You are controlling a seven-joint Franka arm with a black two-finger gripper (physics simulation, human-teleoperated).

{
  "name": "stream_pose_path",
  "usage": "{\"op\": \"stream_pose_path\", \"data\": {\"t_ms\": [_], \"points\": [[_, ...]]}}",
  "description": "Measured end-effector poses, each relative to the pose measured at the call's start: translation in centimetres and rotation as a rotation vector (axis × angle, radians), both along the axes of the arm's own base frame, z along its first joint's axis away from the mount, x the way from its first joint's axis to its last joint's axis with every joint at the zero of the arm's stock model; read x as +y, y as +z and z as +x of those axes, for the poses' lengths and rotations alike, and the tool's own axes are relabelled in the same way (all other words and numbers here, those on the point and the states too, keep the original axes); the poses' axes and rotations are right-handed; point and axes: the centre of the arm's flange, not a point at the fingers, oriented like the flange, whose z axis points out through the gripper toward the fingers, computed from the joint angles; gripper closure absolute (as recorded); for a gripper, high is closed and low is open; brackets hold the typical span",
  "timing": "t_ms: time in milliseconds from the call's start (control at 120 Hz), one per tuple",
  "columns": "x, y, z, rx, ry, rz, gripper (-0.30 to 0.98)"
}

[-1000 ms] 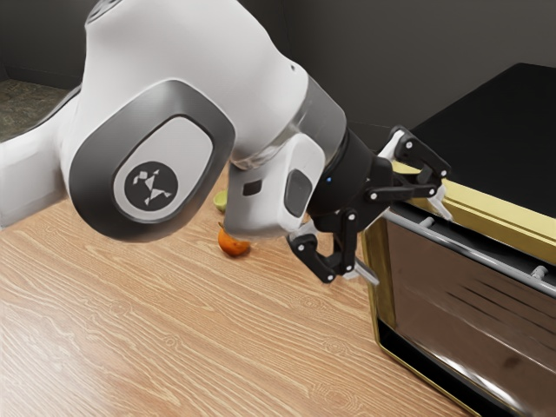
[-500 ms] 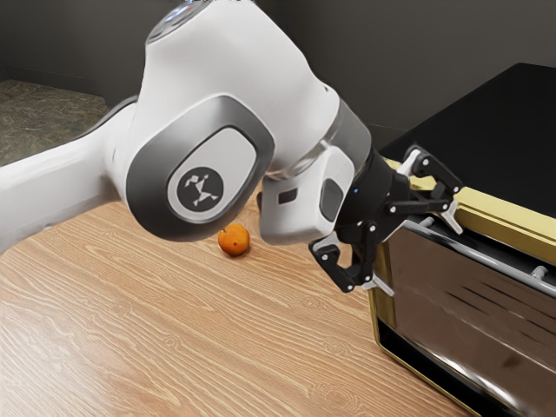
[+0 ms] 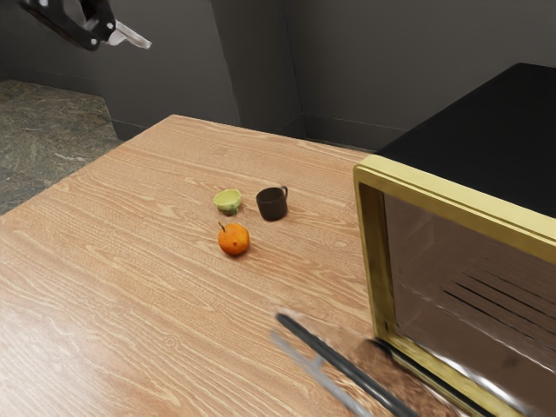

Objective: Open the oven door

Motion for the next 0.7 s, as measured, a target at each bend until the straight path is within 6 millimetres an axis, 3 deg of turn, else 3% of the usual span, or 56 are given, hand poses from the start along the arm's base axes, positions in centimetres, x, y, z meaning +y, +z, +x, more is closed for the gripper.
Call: {"op": "stream_pose_path", "data": {"t_ms": [33,83,125,175,208,250,300,375,700], "points": [[4.8,-3.4,6.6,0.124,0.130,-0.057,0.02],[9.8,-8.0,12.5,0.261,0.291,-0.125,0.02],[13.2,-11.4,15.8,0.349,0.409,-0.174,0.01],[16.7,-14.8,18.4,0.432,0.539,-0.225,0.01],[17.7,-17.7,20.1,0.498,0.599,-0.250,0.01],[17.4,-21.5,21.8,0.580,0.650,-0.265,0.01],[16.6,-23.9,22.7,0.633,0.702,-0.281,0.00],[16.7,-25.3,22.5,0.665,0.810,-0.325,0.00],[18.0,-26.3,21.8,0.650,1.202,-0.487,0.00]]}}
